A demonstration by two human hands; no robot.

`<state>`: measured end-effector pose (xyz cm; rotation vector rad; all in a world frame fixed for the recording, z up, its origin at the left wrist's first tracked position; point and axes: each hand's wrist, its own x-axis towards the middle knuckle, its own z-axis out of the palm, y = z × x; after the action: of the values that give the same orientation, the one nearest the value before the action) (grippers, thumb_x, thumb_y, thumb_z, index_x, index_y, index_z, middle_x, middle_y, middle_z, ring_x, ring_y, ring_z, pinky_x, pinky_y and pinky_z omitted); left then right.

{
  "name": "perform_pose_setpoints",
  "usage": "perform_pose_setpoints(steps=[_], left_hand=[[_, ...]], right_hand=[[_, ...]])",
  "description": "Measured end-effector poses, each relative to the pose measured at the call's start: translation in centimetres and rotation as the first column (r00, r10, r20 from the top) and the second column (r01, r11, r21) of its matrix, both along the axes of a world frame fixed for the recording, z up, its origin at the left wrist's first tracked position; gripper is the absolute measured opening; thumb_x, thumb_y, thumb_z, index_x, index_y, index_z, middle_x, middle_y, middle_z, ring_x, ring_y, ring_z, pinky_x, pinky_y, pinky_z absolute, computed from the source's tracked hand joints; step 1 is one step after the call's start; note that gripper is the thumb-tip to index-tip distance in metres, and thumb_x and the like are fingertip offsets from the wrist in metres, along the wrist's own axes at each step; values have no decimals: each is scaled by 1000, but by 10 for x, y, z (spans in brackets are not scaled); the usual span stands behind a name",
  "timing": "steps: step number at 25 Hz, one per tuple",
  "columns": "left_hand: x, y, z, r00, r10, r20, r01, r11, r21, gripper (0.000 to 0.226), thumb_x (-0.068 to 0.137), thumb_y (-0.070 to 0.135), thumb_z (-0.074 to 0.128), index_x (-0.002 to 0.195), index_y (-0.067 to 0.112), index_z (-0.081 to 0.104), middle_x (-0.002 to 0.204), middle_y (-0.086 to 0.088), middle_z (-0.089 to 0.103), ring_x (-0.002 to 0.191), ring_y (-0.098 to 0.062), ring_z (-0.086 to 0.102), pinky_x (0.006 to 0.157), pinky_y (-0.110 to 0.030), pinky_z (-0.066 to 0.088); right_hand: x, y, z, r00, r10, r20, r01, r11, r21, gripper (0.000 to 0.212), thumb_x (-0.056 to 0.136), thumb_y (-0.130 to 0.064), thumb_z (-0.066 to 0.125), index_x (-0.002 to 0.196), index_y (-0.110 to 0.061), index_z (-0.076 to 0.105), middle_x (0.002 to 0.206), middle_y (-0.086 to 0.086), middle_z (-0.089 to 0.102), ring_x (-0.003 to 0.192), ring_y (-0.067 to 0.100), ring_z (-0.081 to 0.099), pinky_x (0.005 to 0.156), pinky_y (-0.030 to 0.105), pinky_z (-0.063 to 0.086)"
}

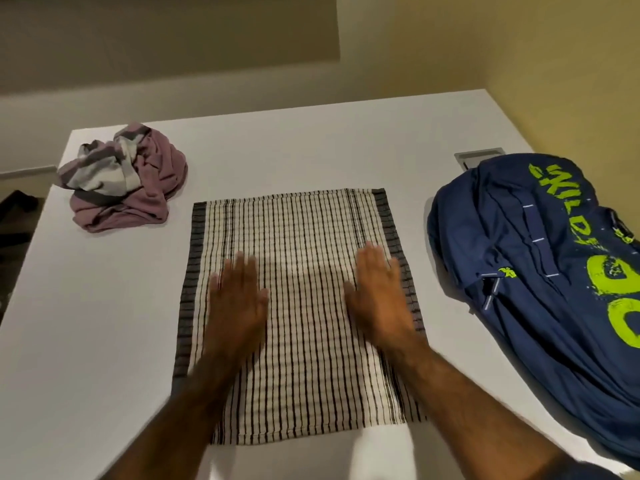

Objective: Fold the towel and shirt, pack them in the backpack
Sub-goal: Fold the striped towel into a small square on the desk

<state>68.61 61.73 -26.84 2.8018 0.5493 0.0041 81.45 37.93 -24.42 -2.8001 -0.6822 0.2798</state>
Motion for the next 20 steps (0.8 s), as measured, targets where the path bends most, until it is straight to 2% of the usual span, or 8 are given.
perform_pose_setpoints(steps=[1, 3, 7, 9, 11, 15, 17, 20], left_hand=[[20, -13, 3, 997, -81, 17, 82, 996, -29, 66, 104, 46, 13, 163, 20, -4, 170, -3, -16, 155, -18, -21, 127, -48, -6], [56, -29, 5, 982, -191, 11, 191, 980, -47, 65, 103, 44, 11, 163, 24, -2, 171, 1, -15, 154, -15, -24, 127, -47, -6], [67, -17, -5, 984, -161, -74, 162, 987, 8, 64, 105, 53, 7, 162, 30, -8, 170, 5, -18, 153, -12, -26, 126, -44, -11], [55, 5, -8, 995, -89, -50, 90, 996, 6, 66, 105, 58, 11, 161, 32, -12, 169, 8, -22, 153, -11, -26, 126, -46, -11], [43, 35, -7, 998, 15, -58, -15, 1000, -7, 71, 103, 62, 9, 162, 29, -9, 170, 5, -19, 154, -14, -24, 127, -49, -7], [52, 51, 1, 980, 181, -79, -172, 980, 102, 74, 102, 59, 7, 163, 18, 1, 171, -8, -8, 157, -26, -14, 126, -54, -7], [85, 26, 5, 996, 82, -40, -79, 995, 62, 67, 105, 51, 8, 162, 21, -7, 170, -5, -18, 155, -23, -22, 125, -50, -12], [131, 2, 5, 993, -91, -69, 90, 996, -13, 61, 109, 44, 13, 162, 27, -12, 168, 0, -24, 152, -18, -29, 125, -45, -16]], right_hand=[[-4, 24, 1, 995, 94, -14, -93, 993, 68, 71, 104, -46, 26, 161, -16, -5, 169, 4, -12, 155, 18, -17, 126, 45, -5], [-9, 60, -5, 972, 233, -9, -232, 970, 68, 68, 105, -44, 20, 162, -16, -2, 170, 4, -9, 155, 16, -17, 127, 46, -3], [16, 55, -18, 973, 231, -10, -231, 972, -49, 69, 105, -52, 11, 161, -17, -9, 169, 2, -19, 152, 14, -25, 126, 45, -9], [36, 29, -21, 980, 198, -3, -198, 978, -61, 72, 104, -57, 10, 160, -18, -14, 166, 0, -25, 151, 14, -27, 125, 45, -11], [57, 0, -20, 995, 101, -3, -101, 991, -87, 73, 104, -59, 9, 160, -17, -13, 168, 1, -21, 153, 16, -23, 126, 45, -8], [77, 3, -8, 996, -87, 4, 87, 992, -93, 76, 105, -57, 12, 161, -10, -8, 169, 10, -15, 155, 23, -19, 127, 45, -4], [77, 46, 1, 999, 36, -10, -36, 999, 23, 75, 105, -52, 20, 161, -11, -9, 168, 8, -18, 154, 21, -21, 126, 43, -6], [77, 105, 2, 966, 260, -6, -259, 965, 28, 70, 106, -48, 18, 161, -13, -8, 168, 6, -19, 153, 19, -23, 126, 46, -6]])
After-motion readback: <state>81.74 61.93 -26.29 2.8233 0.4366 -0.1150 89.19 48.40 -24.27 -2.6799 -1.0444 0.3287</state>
